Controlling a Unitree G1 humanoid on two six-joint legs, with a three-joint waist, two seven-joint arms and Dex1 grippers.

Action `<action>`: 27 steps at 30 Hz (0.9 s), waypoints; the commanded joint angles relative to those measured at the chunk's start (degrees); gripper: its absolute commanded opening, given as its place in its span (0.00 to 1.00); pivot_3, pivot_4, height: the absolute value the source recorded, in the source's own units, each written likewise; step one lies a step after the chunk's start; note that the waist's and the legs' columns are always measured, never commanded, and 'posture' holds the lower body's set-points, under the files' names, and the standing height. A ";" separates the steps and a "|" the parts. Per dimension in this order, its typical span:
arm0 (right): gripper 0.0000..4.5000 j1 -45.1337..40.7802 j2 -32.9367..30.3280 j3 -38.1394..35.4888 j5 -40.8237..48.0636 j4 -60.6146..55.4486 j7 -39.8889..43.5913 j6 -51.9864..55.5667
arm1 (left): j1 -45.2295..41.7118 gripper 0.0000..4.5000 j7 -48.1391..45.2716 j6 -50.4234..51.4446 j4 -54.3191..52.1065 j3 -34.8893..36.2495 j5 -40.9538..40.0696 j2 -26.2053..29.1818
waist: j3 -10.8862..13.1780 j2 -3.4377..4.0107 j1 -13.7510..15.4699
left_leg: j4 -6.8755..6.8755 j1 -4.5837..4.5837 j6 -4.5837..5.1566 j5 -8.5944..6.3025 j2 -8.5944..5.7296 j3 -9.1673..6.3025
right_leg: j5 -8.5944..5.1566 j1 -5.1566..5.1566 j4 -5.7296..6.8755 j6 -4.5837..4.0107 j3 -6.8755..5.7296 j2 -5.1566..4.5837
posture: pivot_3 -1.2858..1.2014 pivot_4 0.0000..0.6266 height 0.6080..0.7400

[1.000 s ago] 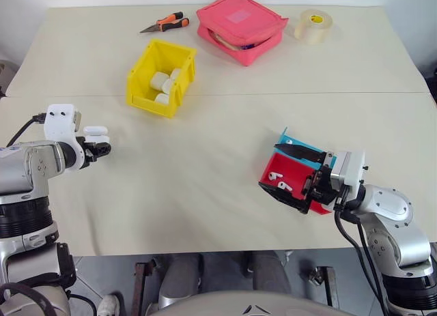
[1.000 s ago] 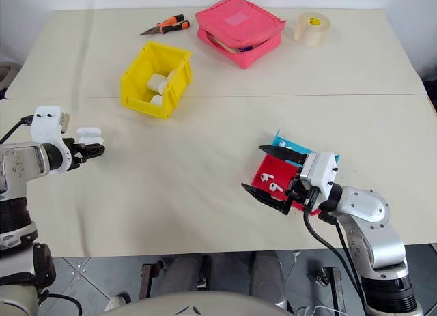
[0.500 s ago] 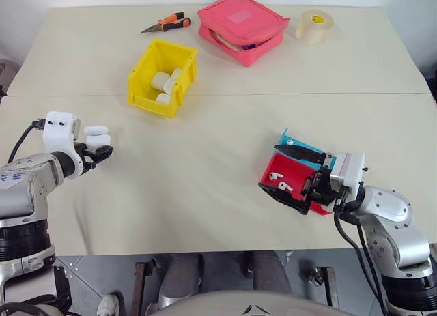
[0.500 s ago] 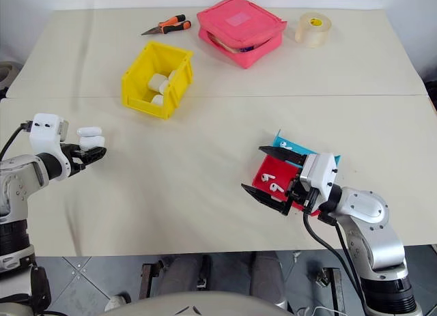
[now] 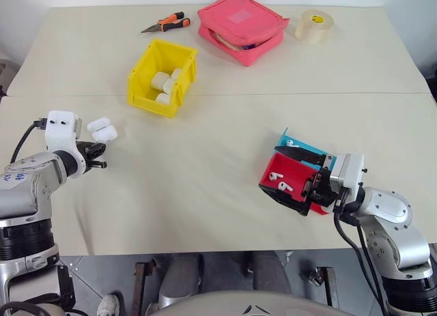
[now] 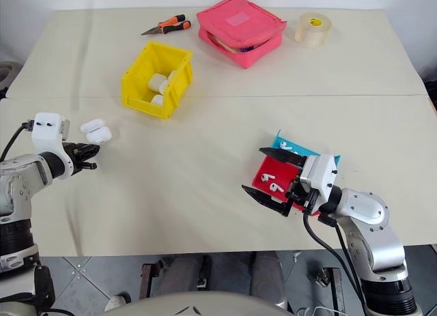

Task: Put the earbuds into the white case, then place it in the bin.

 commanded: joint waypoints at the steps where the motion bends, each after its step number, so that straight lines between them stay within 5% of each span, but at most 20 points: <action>1: 1.00 0.03 -0.39 -0.52 0.52 -1.65 -0.02 -0.40 | 1.11 0.20 0.32 -0.52 -0.51 1.12 0.34 0.47 | 0.00 0.00 -0.03 | 0.00 0.00 0.00 0.00 0.00 0.00 | 0.00 0.00 0.00 0.00 0.00 0.00 | 0.52 0.24 1.00; 4: 1.00 0.04 -0.55 -0.67 0.61 -1.63 0.10 -0.36 | 0.73 0.34 1.77 4.51 -3.42 3.23 -0.92 -0.83 | 0.00 0.00 -0.10 | -0.01 0.00 0.00 0.00 0.01 -0.01 | 0.00 0.00 0.00 0.00 0.00 0.00 | 0.52 0.24 1.00; 13: 1.00 0.01 -1.12 -0.72 1.23 -1.64 0.67 0.23 | -5.42 0.97 13.20 18.76 -14.19 7.49 2.33 -10.50 | 0.00 -0.02 0.05 | 0.02 -0.02 0.00 0.00 -0.01 -0.09 | 0.00 0.02 0.00 0.00 0.00 0.00 | 0.52 0.24 1.00; 27: 1.00 -0.54 -1.10 -0.82 1.57 -1.72 0.90 0.83 | -10.78 0.99 24.83 16.37 -14.08 8.44 9.62 -22.26 | 0.02 -0.06 0.13 | 0.01 -0.02 -0.01 0.00 -0.01 -0.08 | 0.00 0.02 -0.04 0.00 -0.01 0.00 | 0.52 0.24 1.00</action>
